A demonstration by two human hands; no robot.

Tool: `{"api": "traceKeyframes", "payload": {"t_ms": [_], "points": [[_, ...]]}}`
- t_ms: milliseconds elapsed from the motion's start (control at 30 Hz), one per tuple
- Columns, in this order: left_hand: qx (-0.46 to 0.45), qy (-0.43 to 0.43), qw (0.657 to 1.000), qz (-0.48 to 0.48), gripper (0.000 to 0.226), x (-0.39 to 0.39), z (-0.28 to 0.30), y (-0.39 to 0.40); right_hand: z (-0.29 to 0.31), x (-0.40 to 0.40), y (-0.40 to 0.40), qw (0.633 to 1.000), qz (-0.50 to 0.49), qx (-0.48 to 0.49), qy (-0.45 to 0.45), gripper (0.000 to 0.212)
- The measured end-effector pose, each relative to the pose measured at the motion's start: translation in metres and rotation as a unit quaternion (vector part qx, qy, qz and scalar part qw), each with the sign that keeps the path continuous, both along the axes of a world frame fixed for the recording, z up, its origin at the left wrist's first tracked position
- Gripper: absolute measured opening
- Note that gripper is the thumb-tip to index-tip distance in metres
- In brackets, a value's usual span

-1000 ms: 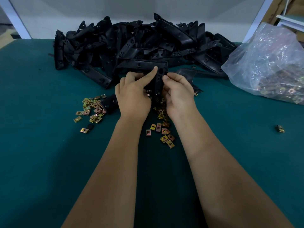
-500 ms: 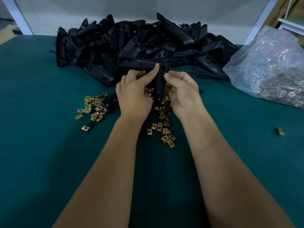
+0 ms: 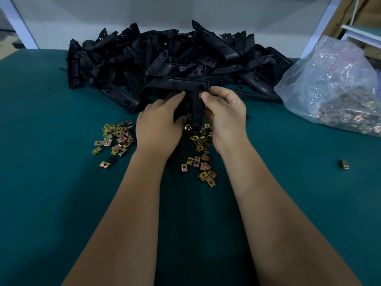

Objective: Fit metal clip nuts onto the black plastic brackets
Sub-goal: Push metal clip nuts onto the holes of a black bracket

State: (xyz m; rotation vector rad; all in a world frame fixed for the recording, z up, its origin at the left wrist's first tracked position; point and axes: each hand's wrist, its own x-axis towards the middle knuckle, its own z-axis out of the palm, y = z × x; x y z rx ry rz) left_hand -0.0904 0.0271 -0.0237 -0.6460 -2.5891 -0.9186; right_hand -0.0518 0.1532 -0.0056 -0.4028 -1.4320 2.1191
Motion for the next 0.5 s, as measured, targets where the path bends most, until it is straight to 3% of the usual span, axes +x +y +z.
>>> {"api": "traceKeyframes", "payload": {"t_ms": [100, 200, 500], "points": [[0.025, 0.015, 0.999, 0.013, 0.055, 0.002, 0.001, -0.001, -0.002, 0.000, -0.004, 0.988, -0.058, 0.137, -0.050, 0.010], [0.026, 0.037, 0.999, 0.028, 0.054, 0.003, 0.001, -0.001, -0.003, 0.002, -0.009, 0.949, -0.102, 0.290, -0.072, 0.012], [0.027, 0.063, 0.998, 0.013, 0.053, 0.004, 0.000, -0.001, -0.001, 0.007, -0.010, 0.814, -0.174, 0.536, -0.138, 0.040]]}}
